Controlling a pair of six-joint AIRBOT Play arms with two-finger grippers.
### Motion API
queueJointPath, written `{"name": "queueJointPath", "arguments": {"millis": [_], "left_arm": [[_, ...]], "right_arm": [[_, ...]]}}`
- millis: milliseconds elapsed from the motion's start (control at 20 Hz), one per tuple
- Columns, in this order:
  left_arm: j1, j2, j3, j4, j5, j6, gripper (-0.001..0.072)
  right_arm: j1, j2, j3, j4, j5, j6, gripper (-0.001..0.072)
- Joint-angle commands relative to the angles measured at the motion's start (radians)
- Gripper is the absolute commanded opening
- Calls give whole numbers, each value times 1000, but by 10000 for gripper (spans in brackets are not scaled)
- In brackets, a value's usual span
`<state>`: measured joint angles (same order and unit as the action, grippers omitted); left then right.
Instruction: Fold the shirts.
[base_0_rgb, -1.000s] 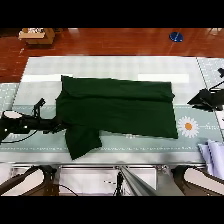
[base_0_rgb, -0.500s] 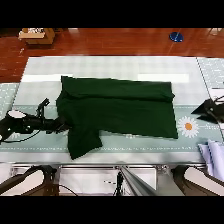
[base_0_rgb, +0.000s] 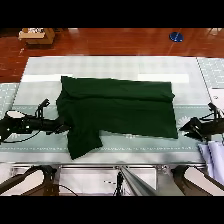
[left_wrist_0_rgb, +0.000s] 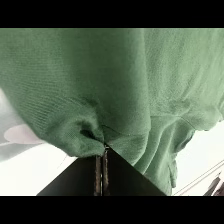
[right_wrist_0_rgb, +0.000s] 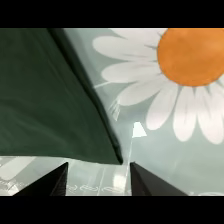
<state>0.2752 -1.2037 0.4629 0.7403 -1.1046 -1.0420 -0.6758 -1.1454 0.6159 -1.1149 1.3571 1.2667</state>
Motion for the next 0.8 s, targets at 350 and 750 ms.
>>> {"name": "queueJointPath", "arguments": {"millis": [350,750], "left_arm": [[1,0,1,-1,-4,2,24],[29,114,272,-146,-108,28,24]], "right_arm": [[197,-6,-133,97,-257,30,254],[225,146,212,266,-117,-68,35]]}}
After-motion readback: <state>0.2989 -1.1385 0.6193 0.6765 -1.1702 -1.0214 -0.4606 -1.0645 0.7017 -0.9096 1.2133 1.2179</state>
